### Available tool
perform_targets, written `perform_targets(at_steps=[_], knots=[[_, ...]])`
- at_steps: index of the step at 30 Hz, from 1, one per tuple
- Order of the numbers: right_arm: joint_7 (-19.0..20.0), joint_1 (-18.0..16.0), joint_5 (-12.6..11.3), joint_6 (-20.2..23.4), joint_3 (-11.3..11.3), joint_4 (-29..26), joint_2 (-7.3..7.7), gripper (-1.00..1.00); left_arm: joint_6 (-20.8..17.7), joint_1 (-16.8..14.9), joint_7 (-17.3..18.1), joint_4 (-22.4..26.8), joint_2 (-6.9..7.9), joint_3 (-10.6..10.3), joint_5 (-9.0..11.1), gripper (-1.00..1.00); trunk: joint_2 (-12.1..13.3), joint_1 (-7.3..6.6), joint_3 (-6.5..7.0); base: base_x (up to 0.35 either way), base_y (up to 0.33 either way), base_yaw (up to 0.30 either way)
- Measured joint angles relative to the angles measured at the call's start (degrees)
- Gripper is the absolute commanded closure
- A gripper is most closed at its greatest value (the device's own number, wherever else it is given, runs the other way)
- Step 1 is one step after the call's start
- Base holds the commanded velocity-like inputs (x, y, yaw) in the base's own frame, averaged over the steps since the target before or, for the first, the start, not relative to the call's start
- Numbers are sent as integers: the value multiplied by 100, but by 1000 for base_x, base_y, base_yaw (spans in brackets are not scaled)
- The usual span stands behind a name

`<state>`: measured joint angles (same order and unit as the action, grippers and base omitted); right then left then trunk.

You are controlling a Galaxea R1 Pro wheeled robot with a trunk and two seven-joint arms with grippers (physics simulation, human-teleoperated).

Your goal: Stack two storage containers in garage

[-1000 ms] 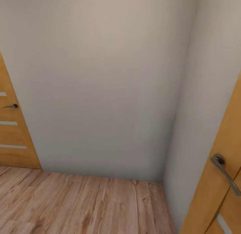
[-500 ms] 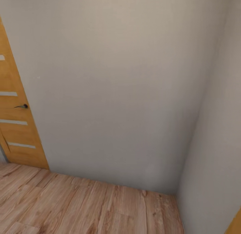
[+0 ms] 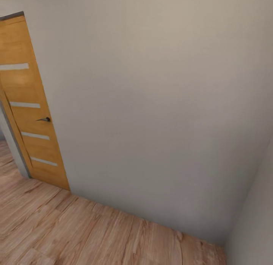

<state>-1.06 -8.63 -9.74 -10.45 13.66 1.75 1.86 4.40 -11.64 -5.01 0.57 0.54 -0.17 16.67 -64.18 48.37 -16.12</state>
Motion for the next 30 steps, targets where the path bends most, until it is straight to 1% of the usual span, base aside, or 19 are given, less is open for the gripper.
perform_targets(at_steps=[19,24,30], knots=[[-5,0,-14,12,5,-2,-9,-100,3,0,0,0,0,-3,3,-100,1,0,0,310,0,270],[-5,-1,49,1,17,-8,-46,-100,8,0,0,0,-7,1,8,-100,2,2,0,104,0,275],[-7,0,-8,-8,-2,-8,-52,-100,8,0,0,0,-8,2,8,-100,2,3,0,11,0,276]])
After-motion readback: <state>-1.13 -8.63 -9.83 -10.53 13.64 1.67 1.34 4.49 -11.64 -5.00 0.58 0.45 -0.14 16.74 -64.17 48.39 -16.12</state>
